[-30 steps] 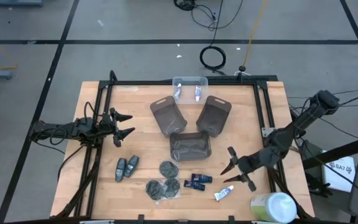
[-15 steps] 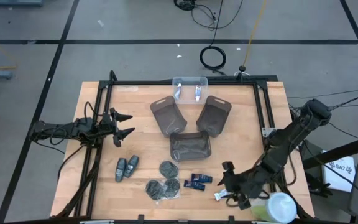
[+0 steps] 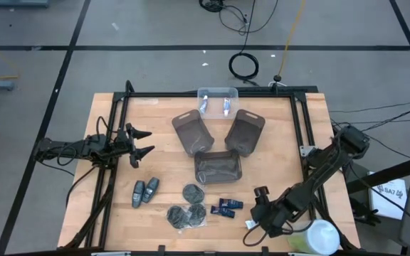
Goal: Pick & Place Travel size toiletries
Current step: Put the white toothpaste tube into the white transparent bin
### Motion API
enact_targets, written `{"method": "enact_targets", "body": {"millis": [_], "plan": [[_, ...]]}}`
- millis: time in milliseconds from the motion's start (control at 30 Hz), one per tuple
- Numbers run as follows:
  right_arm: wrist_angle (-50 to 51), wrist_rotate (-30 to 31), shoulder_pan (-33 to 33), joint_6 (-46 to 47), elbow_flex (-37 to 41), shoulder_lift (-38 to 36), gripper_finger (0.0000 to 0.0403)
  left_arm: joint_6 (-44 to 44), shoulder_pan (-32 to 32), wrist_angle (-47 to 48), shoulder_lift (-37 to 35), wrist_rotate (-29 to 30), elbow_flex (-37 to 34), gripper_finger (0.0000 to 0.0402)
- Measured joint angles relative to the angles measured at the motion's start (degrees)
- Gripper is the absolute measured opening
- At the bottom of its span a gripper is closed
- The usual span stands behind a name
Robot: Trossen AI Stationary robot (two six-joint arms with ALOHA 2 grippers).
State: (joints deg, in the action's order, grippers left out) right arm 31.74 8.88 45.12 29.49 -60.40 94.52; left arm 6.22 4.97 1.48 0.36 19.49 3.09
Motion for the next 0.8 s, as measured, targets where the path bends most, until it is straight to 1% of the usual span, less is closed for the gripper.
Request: {"method": "enact_targets", "body": {"millis": [67, 200, 300, 600, 800], "plan": [[0.0, -0.2, 0.0, -0.1, 0.0, 1.7, 0.0220, 0.0, 0.0, 0.0, 0.0, 0.0, 0.0, 0.0296], [-1.3, -2.8, 0.0, -0.1, 0.0, 4.2, 0.0226, 0.0, 0.0, 0.0, 0.0, 0.0, 0.0, 0.0296], [-2.2, -3.3, 0.0, -0.2, 0.0, 5.5, 0.0225, 0.0, 0.0, 0.0, 0.0, 0.0, 0.0, 0.0296], [-2.1, -3.1, 0.0, -0.6, 0.0, 6.0, 0.0209, 0.0, 0.0, 0.0, 0.0, 0.0, 0.0, 0.0296], [-2.6, -3.0, 0.0, -1.9, 0.0, 6.0, 0.0189, 0.0, 0.0, 0.0, 0.0, 0.0, 0.0, 0.0296]]}}
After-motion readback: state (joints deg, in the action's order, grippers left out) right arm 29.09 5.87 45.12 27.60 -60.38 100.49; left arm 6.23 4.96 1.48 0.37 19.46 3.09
